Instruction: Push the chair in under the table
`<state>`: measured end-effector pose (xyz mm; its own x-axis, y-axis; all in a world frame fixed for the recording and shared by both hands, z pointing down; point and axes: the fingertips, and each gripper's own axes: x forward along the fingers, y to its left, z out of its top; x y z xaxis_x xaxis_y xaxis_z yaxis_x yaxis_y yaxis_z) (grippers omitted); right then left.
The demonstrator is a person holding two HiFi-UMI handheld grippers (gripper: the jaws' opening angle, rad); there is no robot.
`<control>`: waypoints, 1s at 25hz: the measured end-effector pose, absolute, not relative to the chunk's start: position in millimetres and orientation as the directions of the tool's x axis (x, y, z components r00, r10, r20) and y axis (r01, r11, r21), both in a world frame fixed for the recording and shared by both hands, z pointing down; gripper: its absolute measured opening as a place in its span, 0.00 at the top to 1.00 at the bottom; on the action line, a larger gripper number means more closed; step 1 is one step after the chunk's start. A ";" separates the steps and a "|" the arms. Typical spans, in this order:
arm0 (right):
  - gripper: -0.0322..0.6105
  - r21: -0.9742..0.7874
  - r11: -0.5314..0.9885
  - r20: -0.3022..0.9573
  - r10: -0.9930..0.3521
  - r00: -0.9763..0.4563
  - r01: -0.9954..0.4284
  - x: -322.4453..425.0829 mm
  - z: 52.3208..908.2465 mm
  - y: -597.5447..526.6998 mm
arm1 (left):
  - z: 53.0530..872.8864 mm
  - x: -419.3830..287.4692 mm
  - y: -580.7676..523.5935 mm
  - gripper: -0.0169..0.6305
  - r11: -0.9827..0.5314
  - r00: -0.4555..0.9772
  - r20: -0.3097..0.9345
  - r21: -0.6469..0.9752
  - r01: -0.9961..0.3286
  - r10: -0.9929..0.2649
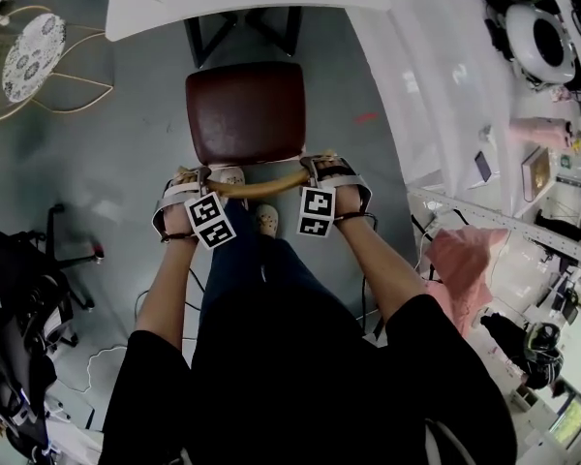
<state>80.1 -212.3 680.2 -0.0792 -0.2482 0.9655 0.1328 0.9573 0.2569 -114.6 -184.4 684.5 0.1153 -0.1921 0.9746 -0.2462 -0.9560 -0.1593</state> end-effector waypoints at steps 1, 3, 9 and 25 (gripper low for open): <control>0.63 0.255 0.958 0.966 -0.247 -0.076 0.128 79.9 680.2 -217.0 | 684.7 -114.8 -189.1 0.57 -0.956 0.118 0.975 -0.157 -0.247 -0.191; 0.63 0.260 0.958 0.965 -0.252 -0.074 0.120 78.1 679.9 -229.1 | 684.6 -116.7 -200.7 0.57 -0.955 0.118 0.974 -0.158 -0.251 -0.192; 0.63 0.266 0.956 0.963 -0.259 -0.072 0.121 70.7 679.1 -269.1 | 684.4 -124.7 -243.2 0.57 -0.959 0.108 0.976 -0.159 -0.236 -0.189; 0.63 0.282 0.956 0.960 -0.281 -0.021 0.085 57.1 680.3 -356.8 | 685.5 -139.9 -335.5 0.57 -0.964 0.129 0.971 -0.173 -0.202 -0.201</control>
<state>57.1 -356.8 680.3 -0.0205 -0.2809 0.9595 0.0854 0.9557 0.2816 -139.9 -335.5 685.5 0.1291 -0.2012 0.9710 -0.2018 -0.9640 -0.1730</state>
